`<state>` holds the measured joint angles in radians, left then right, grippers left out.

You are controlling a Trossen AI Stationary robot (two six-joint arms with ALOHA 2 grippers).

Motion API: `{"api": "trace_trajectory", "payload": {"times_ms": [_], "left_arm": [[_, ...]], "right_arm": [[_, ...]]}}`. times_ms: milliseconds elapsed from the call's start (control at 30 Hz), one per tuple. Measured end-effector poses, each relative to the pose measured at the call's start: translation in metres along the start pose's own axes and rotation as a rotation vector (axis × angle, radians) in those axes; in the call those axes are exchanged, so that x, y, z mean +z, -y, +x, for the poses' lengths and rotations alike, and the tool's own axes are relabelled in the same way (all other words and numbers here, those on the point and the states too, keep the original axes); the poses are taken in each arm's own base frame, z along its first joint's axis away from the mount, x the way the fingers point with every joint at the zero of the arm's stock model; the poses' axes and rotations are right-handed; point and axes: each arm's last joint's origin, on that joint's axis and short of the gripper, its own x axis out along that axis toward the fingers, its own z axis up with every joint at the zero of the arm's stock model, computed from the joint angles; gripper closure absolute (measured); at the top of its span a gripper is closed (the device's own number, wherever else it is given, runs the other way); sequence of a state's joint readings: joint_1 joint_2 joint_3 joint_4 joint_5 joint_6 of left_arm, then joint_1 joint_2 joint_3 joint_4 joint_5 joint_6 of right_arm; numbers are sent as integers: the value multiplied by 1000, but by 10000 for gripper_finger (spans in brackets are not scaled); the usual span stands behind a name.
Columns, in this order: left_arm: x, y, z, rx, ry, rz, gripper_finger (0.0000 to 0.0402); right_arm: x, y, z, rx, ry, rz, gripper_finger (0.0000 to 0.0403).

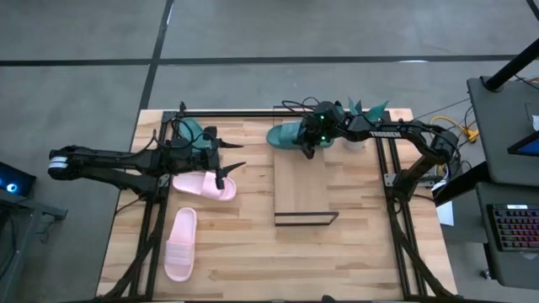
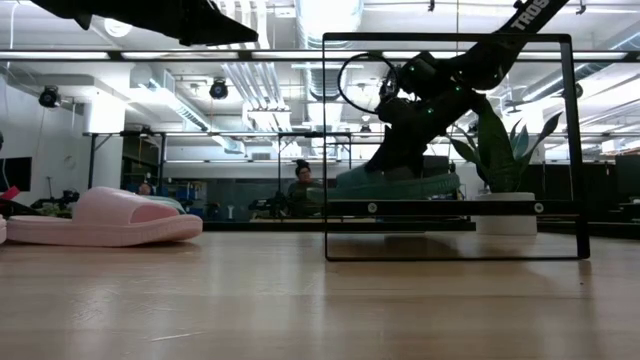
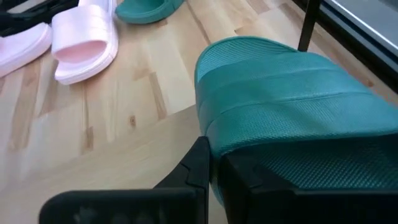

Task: Pick and place slides into the shelf
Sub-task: Put the right blue slide on the shelf

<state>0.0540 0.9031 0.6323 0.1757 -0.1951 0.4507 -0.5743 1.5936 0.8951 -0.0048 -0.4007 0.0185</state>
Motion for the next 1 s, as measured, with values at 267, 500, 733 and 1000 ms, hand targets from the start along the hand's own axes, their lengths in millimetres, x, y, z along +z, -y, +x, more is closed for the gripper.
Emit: {"api": "trace_trajectory", "payload": {"times_ms": [267, 500, 733, 1000], "left_arm": [[0, 0, 0, 0, 0, 0, 185], [0, 0, 0, 1, 2, 0, 185], [1, 0, 0, 2, 4, -1, 185], [0, 0, 0, 2, 3, -1, 185]], "right_arm": [[-1, -2, 0, 78, -4, -61, 390], [0, 1, -1, 63, 0, -106, 390], [-2, 3, -2, 57, -10, -127, 390], [-4, 3, -2, 59, -32, -152, 389]]}}
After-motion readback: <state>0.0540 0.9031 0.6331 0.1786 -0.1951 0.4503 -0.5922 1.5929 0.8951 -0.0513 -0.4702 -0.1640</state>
